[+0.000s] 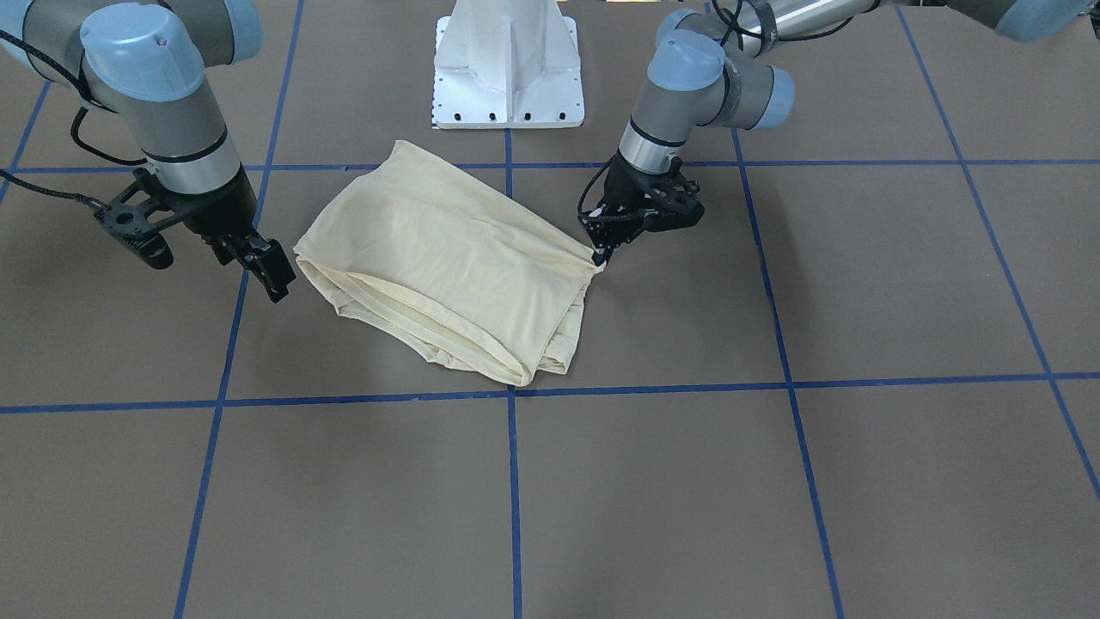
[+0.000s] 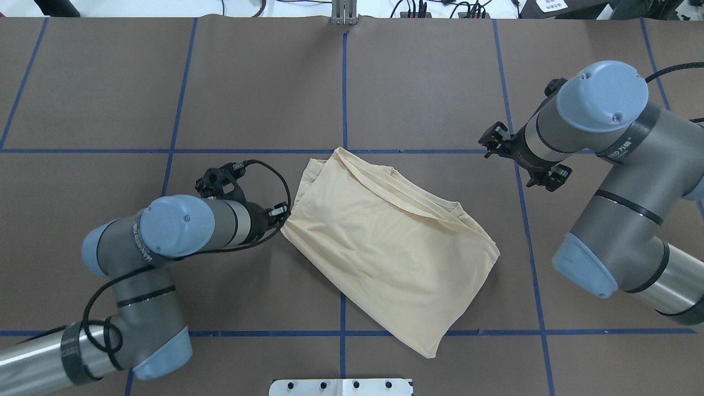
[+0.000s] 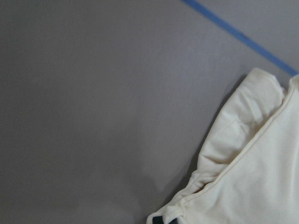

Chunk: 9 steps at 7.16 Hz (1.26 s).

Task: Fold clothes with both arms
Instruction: 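Rotate the shirt with the left gripper so its long side faces the robot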

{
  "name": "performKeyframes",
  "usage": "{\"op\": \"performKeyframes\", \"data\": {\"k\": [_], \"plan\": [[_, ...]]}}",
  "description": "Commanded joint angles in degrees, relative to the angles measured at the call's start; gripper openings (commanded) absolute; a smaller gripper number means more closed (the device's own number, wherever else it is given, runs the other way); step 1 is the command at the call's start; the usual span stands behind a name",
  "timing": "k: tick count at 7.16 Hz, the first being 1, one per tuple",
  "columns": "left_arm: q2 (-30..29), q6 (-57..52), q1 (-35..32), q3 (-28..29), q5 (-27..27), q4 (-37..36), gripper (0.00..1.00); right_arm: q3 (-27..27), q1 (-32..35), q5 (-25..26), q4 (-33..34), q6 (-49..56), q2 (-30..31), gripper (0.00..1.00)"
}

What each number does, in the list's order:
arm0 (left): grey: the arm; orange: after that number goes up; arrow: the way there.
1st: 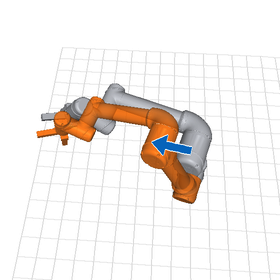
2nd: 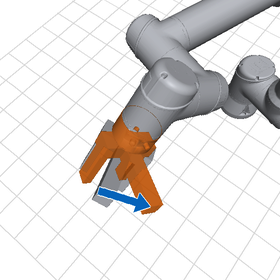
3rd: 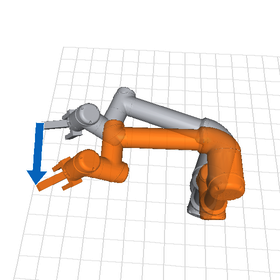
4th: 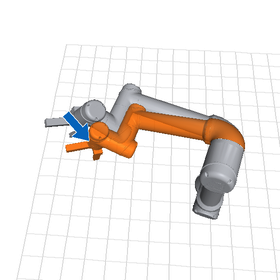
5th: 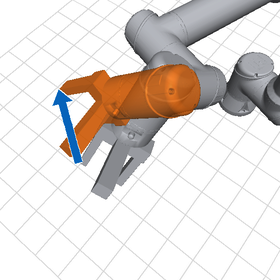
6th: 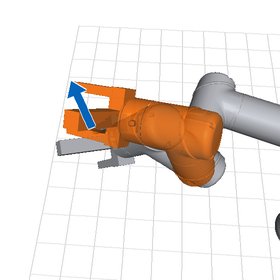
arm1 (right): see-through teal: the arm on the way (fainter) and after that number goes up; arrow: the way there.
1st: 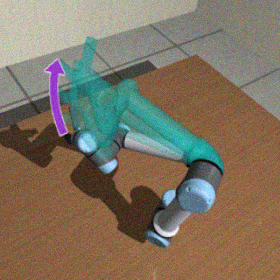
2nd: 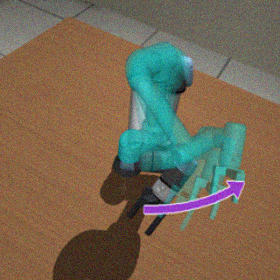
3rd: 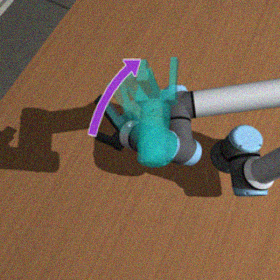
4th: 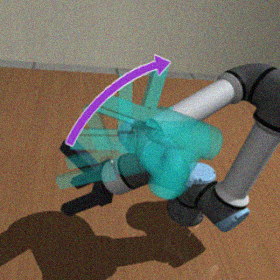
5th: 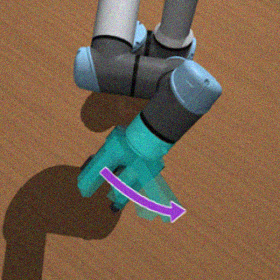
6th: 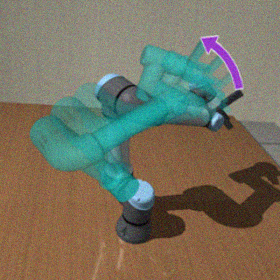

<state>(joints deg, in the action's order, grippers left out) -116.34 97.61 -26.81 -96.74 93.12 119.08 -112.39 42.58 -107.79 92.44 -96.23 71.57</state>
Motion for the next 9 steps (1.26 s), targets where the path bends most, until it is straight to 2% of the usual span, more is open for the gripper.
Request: {"op": "performKeyframes", "data": {"k": [1, 2, 3, 4, 5, 6, 7, 8, 9], "plan": [[-9.91, -2.85, -9.01, 15.17, 0.04, 4.89, 0.00, -0.72, -2.57, -0.31, -0.50, -0.88, -0.20, 1.00], [-13.61, -5.21, -12.35, 24.22, 0.04, 11.55, 0.00, -1.42, -5.46, 0.12, -1.03, -4.97, -0.47, 1.00], [-17.82, -7.84, -15.17, 31.10, 0.13, 14.84, 0.02, -1.95, -7.83, 0.21, -3.82, -9.80, -0.64, 1.00], [-20.74, -9.96, -16.94, 34.13, 0.74, 15.48, 0.53, -2.04, -10.64, 0.47, -7.06, -13.07, -0.47, 1.00], [-20.68, -11.02, -17.83, 33.72, 2.48, 15.92, 0.62, -2.04, -16.76, 5.87, -7.44, -16.50, -0.99, 1.00], [-16.85, -11.21, -19.23, 27.72, 6.42, 16.10, 0.62, -1.87, -24.22, 15.15, -7.36, -23.06, -1.61, 1.00], [-10.37, -11.38, -21.33, 19.48, 10.63, 15.75, 0.62, -1.96, -27.60, 16.81, -7.18, -31.04, -1.79, 1.00], [-6.39, -11.99, -23.18, 13.74, 14.07, 15.31, 0.62, -1.26, -30.77, 17.96, -7.18, -39.47, -2.05, 1.00], [-4.18, -12.00, -23.29, 10.64, 14.10, 14.96, 0.62, -0.21, -30.97, 19.79, -7.10, -48.00, -3.10, 0.99]]}}
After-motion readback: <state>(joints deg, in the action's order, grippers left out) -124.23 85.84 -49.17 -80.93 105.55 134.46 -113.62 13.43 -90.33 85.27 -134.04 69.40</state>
